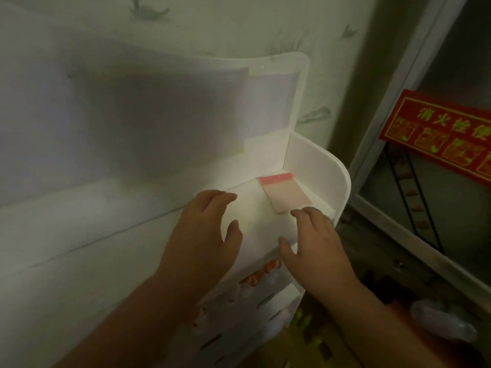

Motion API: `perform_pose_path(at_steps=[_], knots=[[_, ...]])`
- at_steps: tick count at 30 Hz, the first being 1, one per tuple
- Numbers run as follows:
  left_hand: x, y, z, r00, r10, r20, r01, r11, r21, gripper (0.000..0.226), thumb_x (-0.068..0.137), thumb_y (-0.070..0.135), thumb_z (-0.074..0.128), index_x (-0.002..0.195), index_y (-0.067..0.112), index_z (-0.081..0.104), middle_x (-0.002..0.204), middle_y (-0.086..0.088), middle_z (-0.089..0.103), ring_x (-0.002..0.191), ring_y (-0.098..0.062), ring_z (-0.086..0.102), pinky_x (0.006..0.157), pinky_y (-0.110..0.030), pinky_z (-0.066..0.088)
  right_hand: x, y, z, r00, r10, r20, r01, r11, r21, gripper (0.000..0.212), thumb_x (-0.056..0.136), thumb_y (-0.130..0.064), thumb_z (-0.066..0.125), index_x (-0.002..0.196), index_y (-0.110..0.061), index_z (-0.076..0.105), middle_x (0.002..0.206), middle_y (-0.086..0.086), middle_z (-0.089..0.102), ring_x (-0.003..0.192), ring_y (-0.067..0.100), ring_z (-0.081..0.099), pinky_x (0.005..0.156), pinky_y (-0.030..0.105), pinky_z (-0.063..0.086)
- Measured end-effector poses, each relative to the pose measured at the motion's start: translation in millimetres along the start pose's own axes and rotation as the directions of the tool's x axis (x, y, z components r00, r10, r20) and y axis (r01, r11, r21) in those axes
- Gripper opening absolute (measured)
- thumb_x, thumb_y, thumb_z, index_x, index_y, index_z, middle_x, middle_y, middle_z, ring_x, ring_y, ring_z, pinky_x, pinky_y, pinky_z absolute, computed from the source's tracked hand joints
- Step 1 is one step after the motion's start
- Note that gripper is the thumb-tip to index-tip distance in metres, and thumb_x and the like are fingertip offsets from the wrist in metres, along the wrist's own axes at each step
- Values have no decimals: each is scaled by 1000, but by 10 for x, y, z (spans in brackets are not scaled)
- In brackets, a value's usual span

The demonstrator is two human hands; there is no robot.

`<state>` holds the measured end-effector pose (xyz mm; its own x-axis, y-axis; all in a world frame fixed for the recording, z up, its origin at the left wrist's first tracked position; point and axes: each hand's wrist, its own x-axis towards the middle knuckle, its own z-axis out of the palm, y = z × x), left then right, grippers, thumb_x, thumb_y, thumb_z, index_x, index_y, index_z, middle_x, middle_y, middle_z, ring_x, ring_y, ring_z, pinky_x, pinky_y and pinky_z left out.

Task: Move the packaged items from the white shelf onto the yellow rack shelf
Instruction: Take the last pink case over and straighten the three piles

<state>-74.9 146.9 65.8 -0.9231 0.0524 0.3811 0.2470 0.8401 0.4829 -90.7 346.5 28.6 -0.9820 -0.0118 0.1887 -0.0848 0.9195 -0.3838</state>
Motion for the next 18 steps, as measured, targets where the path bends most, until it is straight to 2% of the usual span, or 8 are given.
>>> perform_pose_path(at_steps=[7, 12, 14, 15, 18], knots=[[418, 216, 334, 993, -111, -50, 115, 989, 98, 44, 90, 28, 58, 134, 25, 51, 134, 8, 48, 122, -10, 45, 98, -21, 33, 869, 338, 160, 993, -119, -5, 119, 993, 4, 57, 90, -51, 50, 139, -22, 42, 139, -1, 47, 124, 19, 45, 107, 35, 36], [651, 320, 556, 987, -149, -57, 156, 978, 140, 46, 90, 27, 56, 136, 25, 50, 136, 8, 47, 126, -10, 42, 101, -20, 29, 1341, 582, 425, 990, -141, -32, 138, 987, -78, 59, 85, -51, 53, 128, -11, 48, 125, 11, 54, 108, 28, 53, 95, 40, 48], [714, 340, 627, 984, -165, -63, 173, 973, 154, 46, 90, 27, 55, 136, 25, 49, 135, 9, 46, 125, -8, 41, 100, -19, 28, 1513, 676, 561, 990, -140, 8, 140, 984, -111, 73, 80, -58, 50, 128, -4, 46, 122, 21, 54, 106, 36, 53, 93, 46, 48], [739, 349, 660, 983, -170, -66, 179, 971, 157, 45, 90, 27, 55, 135, 25, 49, 135, 10, 46, 124, -7, 41, 99, -18, 27, 1599, 720, 624, 992, -116, 56, 122, 985, -126, 83, 77, -64, 47, 132, -2, 43, 125, 24, 51, 111, 40, 51, 96, 48, 46], [775, 362, 739, 980, -188, -68, 197, 967, 160, 45, 90, 27, 55, 135, 26, 49, 134, 10, 46, 123, -6, 41, 98, -19, 28, 1790, 821, 758, 965, 38, 260, 10, 983, -182, 110, 71, -83, 43, 148, -8, 21, 147, 30, 30, 135, 45, 30, 113, 51, 27]])
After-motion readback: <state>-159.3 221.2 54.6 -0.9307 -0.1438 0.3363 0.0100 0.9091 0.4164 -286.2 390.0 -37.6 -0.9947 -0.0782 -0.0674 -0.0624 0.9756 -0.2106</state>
